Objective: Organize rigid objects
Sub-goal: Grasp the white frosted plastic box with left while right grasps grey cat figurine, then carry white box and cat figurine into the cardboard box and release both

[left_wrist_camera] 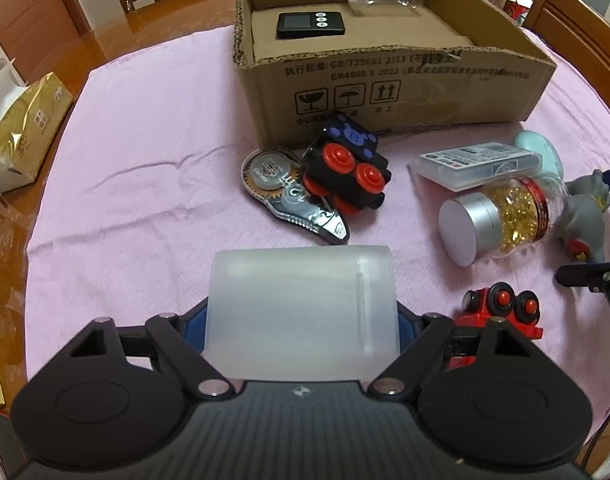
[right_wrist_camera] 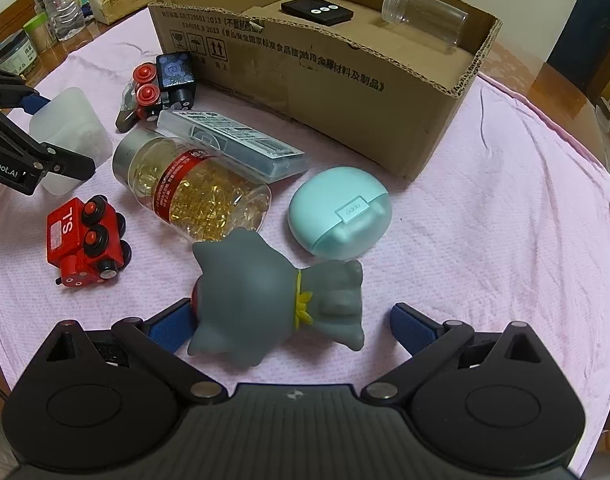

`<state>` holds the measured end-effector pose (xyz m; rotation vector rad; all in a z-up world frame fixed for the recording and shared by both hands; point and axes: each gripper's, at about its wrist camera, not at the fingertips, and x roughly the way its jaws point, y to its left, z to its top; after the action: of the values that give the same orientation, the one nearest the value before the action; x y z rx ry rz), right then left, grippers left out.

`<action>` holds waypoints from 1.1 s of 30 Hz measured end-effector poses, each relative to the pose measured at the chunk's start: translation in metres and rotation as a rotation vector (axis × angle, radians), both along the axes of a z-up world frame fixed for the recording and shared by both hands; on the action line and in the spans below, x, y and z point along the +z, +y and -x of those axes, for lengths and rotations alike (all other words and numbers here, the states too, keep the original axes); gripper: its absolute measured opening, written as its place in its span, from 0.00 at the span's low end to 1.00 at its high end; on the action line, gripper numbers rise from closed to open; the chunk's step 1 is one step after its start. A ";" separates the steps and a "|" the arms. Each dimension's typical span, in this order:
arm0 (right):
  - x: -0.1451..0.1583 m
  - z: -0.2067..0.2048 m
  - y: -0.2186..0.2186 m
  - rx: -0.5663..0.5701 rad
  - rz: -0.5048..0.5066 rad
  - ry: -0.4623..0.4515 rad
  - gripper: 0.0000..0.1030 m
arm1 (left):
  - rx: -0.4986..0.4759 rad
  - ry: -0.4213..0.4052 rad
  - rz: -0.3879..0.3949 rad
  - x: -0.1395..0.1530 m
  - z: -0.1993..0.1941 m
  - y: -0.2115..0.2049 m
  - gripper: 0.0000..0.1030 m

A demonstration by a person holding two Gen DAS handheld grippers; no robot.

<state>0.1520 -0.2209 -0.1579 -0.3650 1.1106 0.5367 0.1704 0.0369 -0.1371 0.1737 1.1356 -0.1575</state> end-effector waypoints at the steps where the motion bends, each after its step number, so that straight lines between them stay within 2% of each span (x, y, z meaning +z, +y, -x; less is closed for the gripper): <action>1: 0.000 -0.001 0.001 -0.001 0.001 0.002 1.00 | 0.009 0.007 0.005 0.001 0.000 0.001 0.80; 10: 0.003 -0.006 0.011 0.005 0.028 0.029 0.99 | 0.031 0.011 0.018 0.003 0.001 0.004 0.80; 22: 0.009 -0.010 0.020 -0.007 0.033 0.073 0.76 | 0.031 -0.002 0.025 0.012 0.002 0.004 0.80; 33: 0.015 -0.001 0.024 0.011 0.067 0.057 0.75 | -0.010 -0.005 0.022 0.017 0.005 0.006 0.80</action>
<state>0.1529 -0.1965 -0.1425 -0.4167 1.1840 0.5227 0.1655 0.0427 -0.1200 0.1601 1.1275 -0.1787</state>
